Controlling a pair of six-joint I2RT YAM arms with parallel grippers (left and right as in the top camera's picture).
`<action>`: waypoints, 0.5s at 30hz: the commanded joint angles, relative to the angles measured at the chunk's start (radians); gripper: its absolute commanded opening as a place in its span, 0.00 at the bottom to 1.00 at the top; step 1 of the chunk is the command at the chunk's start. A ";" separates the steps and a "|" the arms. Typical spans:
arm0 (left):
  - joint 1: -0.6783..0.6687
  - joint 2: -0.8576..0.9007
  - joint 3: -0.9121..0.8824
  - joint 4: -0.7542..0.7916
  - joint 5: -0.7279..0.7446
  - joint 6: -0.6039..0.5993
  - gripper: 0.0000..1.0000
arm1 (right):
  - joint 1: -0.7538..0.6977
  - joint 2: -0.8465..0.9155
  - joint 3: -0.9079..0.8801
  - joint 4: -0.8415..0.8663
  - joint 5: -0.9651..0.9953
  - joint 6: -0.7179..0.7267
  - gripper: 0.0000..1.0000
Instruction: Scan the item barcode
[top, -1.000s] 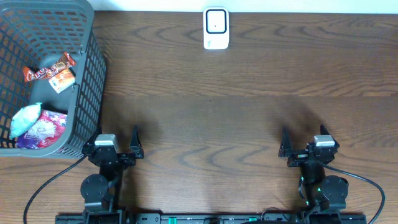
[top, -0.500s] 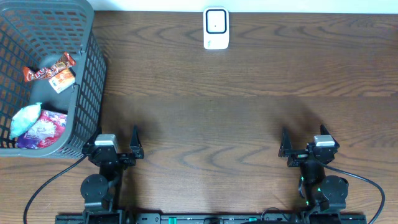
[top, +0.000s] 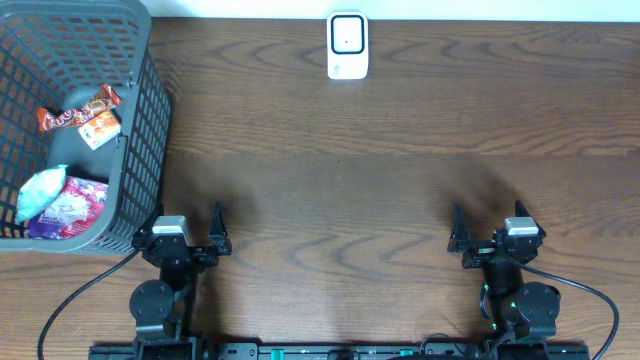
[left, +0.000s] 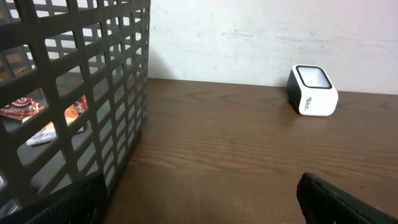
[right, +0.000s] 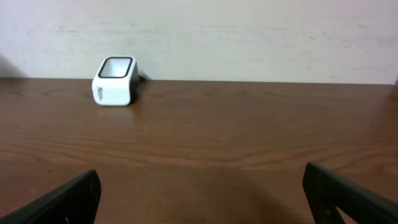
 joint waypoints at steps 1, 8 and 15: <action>-0.002 -0.006 -0.014 -0.040 0.003 -0.005 0.98 | -0.001 -0.006 -0.002 -0.004 0.002 -0.014 0.99; -0.002 -0.006 -0.014 -0.040 0.003 -0.005 0.98 | -0.001 -0.006 -0.002 -0.004 0.002 -0.014 0.99; -0.002 -0.006 -0.014 -0.040 0.003 -0.005 0.98 | -0.001 -0.006 -0.002 -0.004 0.002 -0.014 0.99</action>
